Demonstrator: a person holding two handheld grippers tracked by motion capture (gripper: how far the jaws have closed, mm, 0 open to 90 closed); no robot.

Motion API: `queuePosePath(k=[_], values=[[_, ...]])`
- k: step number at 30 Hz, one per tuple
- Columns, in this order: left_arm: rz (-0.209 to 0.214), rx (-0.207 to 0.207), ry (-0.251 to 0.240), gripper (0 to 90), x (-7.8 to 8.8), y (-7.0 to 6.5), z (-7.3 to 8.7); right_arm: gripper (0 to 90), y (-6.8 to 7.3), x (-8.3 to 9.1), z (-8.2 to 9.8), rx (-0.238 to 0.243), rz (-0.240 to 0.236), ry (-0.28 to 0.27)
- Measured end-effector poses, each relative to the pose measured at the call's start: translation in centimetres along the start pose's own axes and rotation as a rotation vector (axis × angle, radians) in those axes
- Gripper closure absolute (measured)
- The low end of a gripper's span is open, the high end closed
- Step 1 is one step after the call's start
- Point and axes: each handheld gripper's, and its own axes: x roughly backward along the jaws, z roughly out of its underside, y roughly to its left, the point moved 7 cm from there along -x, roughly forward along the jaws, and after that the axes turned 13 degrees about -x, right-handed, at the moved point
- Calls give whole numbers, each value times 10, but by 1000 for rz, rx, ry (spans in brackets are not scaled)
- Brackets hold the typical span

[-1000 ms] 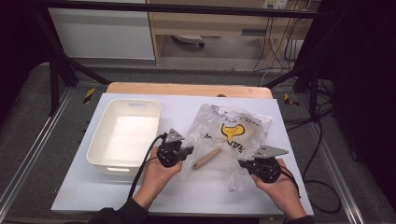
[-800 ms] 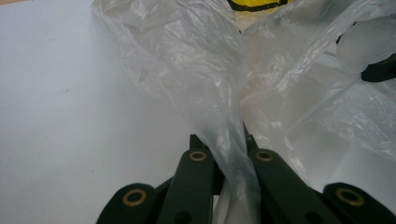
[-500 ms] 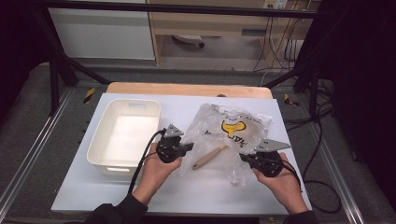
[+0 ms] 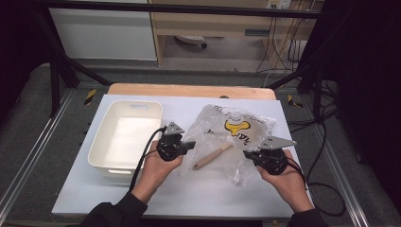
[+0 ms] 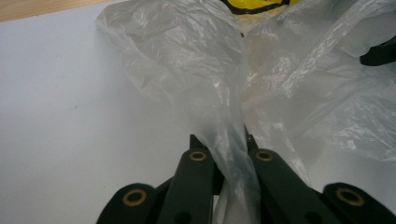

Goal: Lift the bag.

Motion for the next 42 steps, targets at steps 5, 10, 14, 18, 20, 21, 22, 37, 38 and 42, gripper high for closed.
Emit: queuePosePath(k=[5,10,14,18,20,21,22,37,38,42], values=[[-3,-8,0,900,3,3,-7,900,-3,3,-6,4,6,-10],[-1,-19,6,900,4,3,-8,900,-4,3,-7,9,8,-9],[-1,-17,6,900,3,3,-6,900,-1,0,-2,10,1,4],[1,-19,10,900,3,2,-4,900,3,-6,8,13,-5,30],[3,-21,14,900,2,0,-2,900,6,-10,15,26,-8,52],[5,-23,17,900,2,-1,0,900,8,-12,19,31,-9,64],[5,-22,17,900,1,-1,1,900,10,-15,24,35,-9,76],[21,-7,33,900,-4,-7,19,587,25,-36,64,-10,-33,151],[22,-6,33,900,-4,-8,19,531,27,-37,66,-7,-33,156],[26,-6,34,900,-5,-9,21,341,35,-42,72,-23,-24,167]])
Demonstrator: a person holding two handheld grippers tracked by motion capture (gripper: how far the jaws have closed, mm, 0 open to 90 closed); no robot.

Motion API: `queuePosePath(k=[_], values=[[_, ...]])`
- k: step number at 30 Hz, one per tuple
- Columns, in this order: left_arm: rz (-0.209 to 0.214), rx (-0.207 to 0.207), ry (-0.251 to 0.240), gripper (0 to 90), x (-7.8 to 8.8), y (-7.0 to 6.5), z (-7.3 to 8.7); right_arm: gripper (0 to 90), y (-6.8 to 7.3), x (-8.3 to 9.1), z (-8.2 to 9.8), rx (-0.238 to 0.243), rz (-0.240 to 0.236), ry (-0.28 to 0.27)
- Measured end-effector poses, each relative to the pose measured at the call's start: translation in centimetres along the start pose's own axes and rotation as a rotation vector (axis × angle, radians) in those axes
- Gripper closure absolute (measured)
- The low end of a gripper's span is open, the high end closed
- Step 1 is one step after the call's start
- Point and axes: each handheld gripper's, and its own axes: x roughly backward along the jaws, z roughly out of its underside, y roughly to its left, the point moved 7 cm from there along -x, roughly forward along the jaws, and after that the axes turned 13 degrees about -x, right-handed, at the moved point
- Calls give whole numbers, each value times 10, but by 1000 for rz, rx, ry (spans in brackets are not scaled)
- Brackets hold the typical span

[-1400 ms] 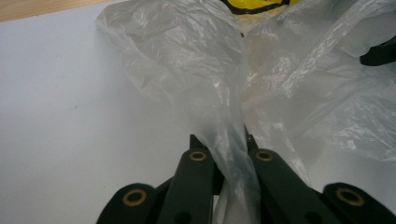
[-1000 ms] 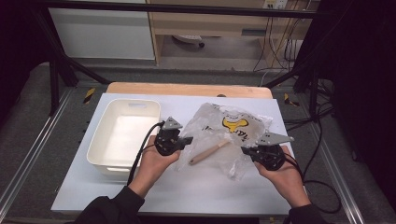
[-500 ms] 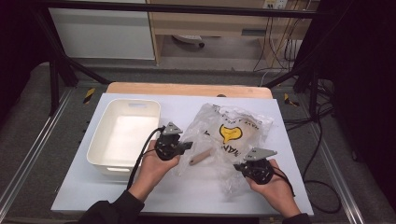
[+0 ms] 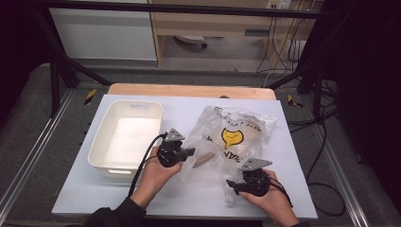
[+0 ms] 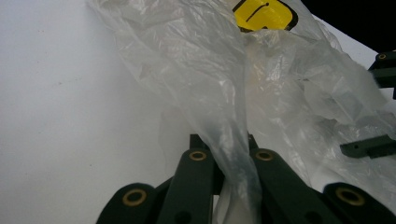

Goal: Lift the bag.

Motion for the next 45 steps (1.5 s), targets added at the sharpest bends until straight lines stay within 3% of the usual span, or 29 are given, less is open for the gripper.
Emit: queuePosePath(k=[2,6,10,14,27,31,34,38,45], values=[[0,-1,2,900,0,0,1,250,3,-3,1,-14,-8,16],[0,2,0,900,0,0,1,153,10,-12,4,-8,3,40],[5,3,-1,900,-1,-1,1,101,16,-20,5,4,19,64],[8,4,-2,900,-1,-2,2,98,17,-24,8,25,40,94],[11,5,-5,900,0,-2,1,16,28,-33,4,6,36,101],[8,8,-5,900,0,-1,2,37,27,-35,3,3,45,100],[8,8,-6,900,1,-1,2,124,26,-32,3,21,51,96],[6,8,-4,900,2,0,2,382,17,-22,2,9,51,81],[9,6,-4,900,1,-1,2,713,11,-18,0,24,54,106]])
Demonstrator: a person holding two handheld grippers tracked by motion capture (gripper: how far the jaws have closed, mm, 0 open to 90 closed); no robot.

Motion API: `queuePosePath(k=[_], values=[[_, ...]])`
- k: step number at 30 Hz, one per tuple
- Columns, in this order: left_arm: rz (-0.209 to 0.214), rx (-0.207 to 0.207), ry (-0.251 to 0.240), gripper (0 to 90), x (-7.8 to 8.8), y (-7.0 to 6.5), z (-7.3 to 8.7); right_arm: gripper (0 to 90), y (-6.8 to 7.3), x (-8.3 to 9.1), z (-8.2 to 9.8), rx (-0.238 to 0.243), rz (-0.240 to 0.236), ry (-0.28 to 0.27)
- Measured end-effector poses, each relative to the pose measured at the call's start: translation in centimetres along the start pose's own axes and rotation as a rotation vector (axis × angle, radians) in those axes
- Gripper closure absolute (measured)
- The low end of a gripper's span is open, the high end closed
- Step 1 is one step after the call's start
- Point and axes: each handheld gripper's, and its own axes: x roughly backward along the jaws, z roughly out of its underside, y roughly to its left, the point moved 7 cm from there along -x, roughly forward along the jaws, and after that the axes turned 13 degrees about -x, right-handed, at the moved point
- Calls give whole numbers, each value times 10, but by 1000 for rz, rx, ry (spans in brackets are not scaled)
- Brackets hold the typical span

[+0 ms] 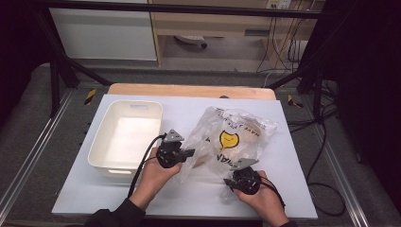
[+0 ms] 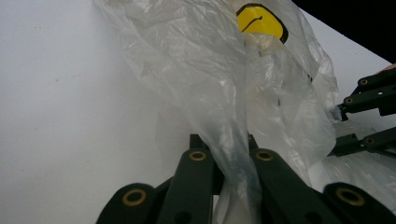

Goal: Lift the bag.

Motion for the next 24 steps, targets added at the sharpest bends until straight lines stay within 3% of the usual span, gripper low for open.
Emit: queuePosePath(k=[4,6,13,24], values=[[-1,1,0,900,0,1,0,863,-2,0,-1,14,1,1],[0,5,-1,900,0,1,0,890,-1,-1,-2,22,1,5],[-7,2,-4,900,3,5,-3,900,-1,3,-4,56,-10,-9],[-35,-17,-17,900,16,14,-21,900,-4,40,-34,84,-21,-84]])
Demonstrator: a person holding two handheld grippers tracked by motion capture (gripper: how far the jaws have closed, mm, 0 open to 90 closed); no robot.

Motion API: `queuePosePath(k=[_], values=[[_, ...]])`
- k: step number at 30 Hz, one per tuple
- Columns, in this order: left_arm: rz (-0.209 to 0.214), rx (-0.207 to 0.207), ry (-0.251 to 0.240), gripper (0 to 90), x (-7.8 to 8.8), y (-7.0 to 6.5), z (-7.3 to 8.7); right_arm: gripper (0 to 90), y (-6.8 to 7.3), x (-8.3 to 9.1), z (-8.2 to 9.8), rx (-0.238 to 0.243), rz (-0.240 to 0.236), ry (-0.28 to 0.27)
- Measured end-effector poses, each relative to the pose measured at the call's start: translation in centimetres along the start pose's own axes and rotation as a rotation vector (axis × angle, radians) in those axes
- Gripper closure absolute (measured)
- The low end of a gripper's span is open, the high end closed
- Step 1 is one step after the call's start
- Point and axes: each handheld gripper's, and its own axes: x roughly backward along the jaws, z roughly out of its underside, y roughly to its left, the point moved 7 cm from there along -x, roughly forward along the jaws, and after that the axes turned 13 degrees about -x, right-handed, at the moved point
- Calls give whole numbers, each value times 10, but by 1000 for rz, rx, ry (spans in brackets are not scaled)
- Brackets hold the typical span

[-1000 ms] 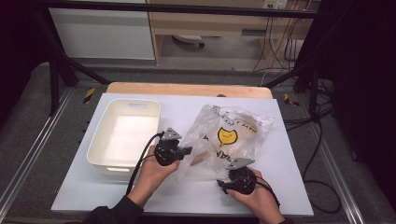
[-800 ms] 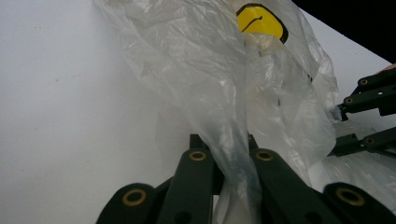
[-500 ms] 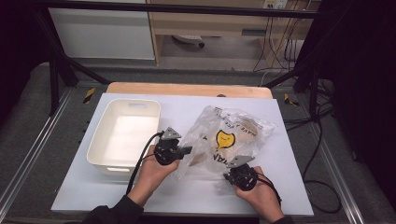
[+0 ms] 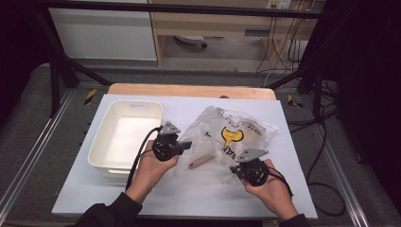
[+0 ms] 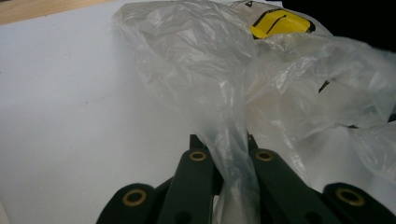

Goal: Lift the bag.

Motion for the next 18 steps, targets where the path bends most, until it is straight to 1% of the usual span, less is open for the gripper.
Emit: queuePosePath(k=[3,8,12,15,18], values=[[2,-7,3,900,1,1,-3,900,-3,7,-10,18,12,-10],[0,1,-6,900,7,8,-10,900,-6,18,-25,37,20,-28],[3,2,-2,900,12,13,-15,900,-9,25,-36,44,27,-43],[8,3,-4,900,15,17,-19,900,-12,30,-42,41,26,-53],[18,15,-11,900,17,21,-23,900,-16,34,-48,33,27,-66]])
